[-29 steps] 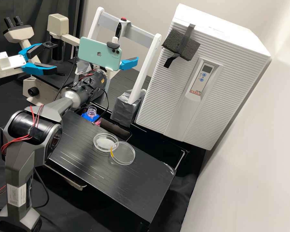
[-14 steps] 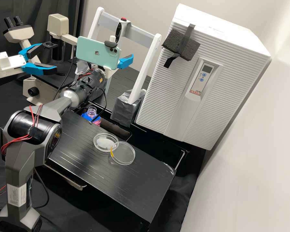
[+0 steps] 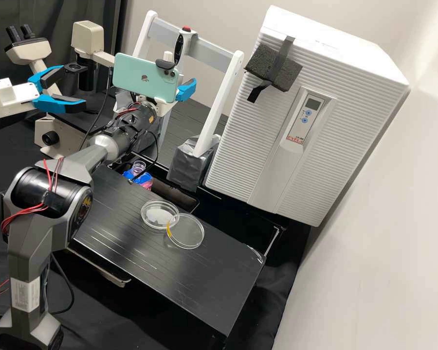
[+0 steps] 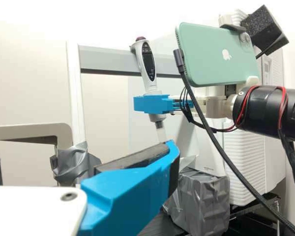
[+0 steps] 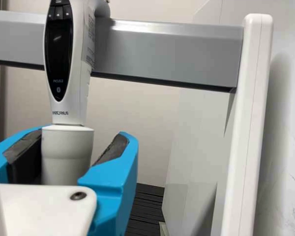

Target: Use the pipette

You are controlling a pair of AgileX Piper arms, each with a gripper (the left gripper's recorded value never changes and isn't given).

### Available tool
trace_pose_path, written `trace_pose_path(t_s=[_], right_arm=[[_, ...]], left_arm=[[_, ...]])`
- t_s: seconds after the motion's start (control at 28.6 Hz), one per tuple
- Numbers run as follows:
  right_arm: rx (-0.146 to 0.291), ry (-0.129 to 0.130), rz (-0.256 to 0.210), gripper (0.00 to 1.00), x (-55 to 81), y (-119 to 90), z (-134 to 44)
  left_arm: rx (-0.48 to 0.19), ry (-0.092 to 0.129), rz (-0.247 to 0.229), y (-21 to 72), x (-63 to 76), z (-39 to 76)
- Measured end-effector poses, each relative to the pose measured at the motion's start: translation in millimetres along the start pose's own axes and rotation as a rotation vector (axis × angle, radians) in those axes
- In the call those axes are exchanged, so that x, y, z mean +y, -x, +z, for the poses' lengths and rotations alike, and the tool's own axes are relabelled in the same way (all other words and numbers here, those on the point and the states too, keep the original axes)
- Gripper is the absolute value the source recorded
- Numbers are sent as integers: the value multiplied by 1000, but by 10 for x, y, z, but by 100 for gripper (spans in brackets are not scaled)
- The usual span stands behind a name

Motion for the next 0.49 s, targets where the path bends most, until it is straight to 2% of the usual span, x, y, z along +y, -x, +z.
trace_pose_path(t_s=[0.49], right_arm=[[5, -2, -10, 0, -25, 3, -25]], left_arm=[[5, -1, 0, 4, 0, -14]])
